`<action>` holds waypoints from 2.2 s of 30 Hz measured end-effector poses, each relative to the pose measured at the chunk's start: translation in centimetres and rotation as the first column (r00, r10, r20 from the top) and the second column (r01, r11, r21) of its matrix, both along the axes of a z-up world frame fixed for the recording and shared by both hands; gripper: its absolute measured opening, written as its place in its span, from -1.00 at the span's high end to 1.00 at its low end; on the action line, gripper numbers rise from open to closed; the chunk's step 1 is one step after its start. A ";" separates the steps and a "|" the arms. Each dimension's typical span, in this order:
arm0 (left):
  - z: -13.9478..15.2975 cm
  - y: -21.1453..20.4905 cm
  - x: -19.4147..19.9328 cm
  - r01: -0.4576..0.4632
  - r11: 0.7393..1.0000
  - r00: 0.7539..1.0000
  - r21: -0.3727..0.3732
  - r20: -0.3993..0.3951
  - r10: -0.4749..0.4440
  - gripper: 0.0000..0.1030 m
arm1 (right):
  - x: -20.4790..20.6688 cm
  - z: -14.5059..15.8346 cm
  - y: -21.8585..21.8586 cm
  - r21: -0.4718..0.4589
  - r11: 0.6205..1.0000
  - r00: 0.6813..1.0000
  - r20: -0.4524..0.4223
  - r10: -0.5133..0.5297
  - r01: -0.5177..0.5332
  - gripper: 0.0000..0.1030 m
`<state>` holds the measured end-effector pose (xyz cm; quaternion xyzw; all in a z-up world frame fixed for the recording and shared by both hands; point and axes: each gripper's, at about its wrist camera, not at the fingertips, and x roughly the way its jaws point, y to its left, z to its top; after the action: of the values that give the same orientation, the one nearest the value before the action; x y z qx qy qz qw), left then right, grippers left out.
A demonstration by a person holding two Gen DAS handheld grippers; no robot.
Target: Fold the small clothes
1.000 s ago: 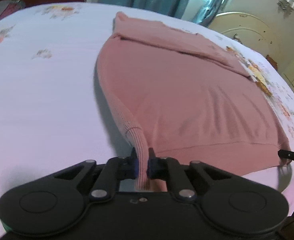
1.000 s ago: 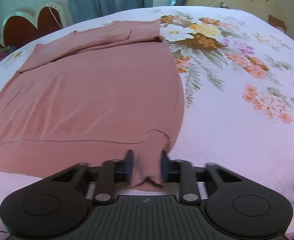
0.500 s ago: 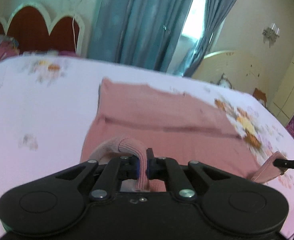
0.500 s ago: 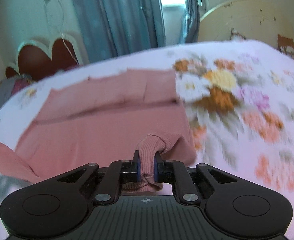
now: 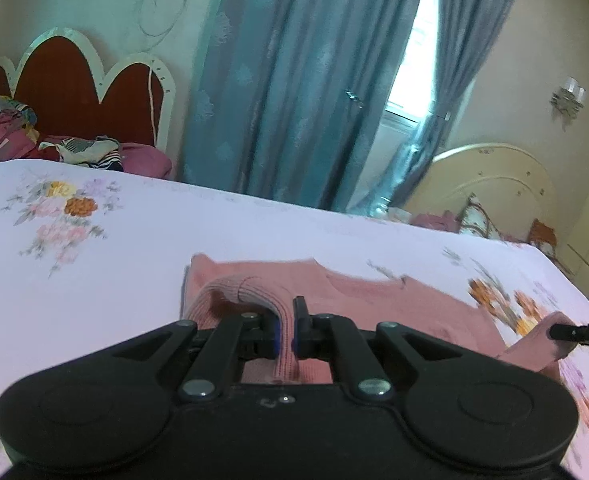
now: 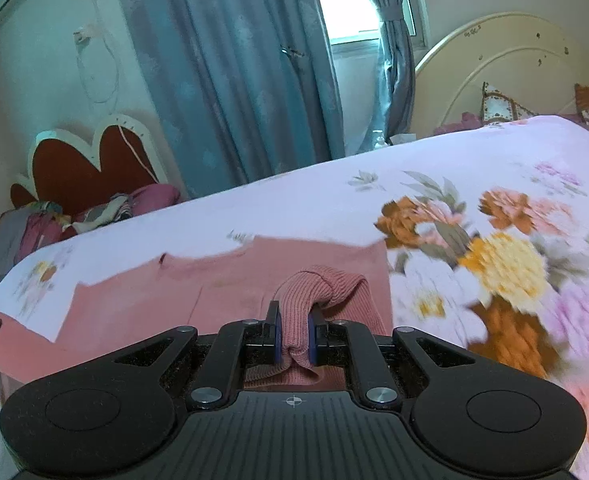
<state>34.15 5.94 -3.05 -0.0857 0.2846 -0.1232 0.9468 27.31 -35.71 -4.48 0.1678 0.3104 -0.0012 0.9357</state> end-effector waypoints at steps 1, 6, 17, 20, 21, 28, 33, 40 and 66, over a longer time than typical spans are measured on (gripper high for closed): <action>-0.1 -0.2 1.3 -0.012 1.000 1.000 -0.002 -0.006 0.012 0.89 | 1.4 -0.3 -0.4 0.008 1.000 1.000 -0.009 -0.004 0.004 0.78; -1.6 -1.2 6.4 -0.054 0.998 0.997 0.013 -0.050 0.054 0.89 | 6.7 -2.5 -2.5 0.080 0.996 0.997 -0.064 -0.037 0.042 0.78; -6.8 -2.8 12.8 -0.128 0.977 0.973 0.173 -0.171 0.158 0.53 | 13.5 -6.7 -4.9 0.090 0.992 0.983 -0.170 -0.067 0.084 0.76; -5.6 -2.0 12.1 -0.146 0.972 0.976 0.184 -0.135 0.172 -0.21 | 13.6 -6.1 -5.2 0.038 0.997 0.989 -0.135 -0.064 0.070 -0.34; -5.2 -1.7 11.7 -0.150 0.971 0.979 0.187 -0.107 0.172 -0.38 | 13.4 -5.8 -5.2 0.001 0.997 0.992 -0.103 -0.079 0.079 -0.87; -4.1 -0.7 11.1 -0.045 0.979 0.995 0.199 -0.080 0.062 -0.47 | 13.9 -6.1 -5.7 -0.041 0.998 0.997 -0.071 0.038 -0.041 -0.88; -6.3 -2.9 13.3 0.014 0.968 0.993 0.251 -0.117 0.016 -0.43 | 14.9 -7.9 -4.0 -0.096 0.985 0.985 -0.110 0.130 -0.141 -0.87; -8.9 -2.9 16.1 0.047 0.955 0.987 0.292 -0.163 0.002 -0.13 | 16.5 -9.5 -3.7 -0.116 0.969 0.968 -0.152 0.198 -0.217 -0.52; -8.4 -2.6 15.5 -0.108 0.964 0.994 0.245 0.001 0.111 0.80 | 17.0 -9.6 -4.7 -0.138 0.989 0.997 -0.066 0.039 -0.048 0.82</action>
<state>49.69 3.38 -11.49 0.0151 0.2985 -0.0341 0.9537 44.32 -40.37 -14.10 0.0952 0.3426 -0.0076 0.9346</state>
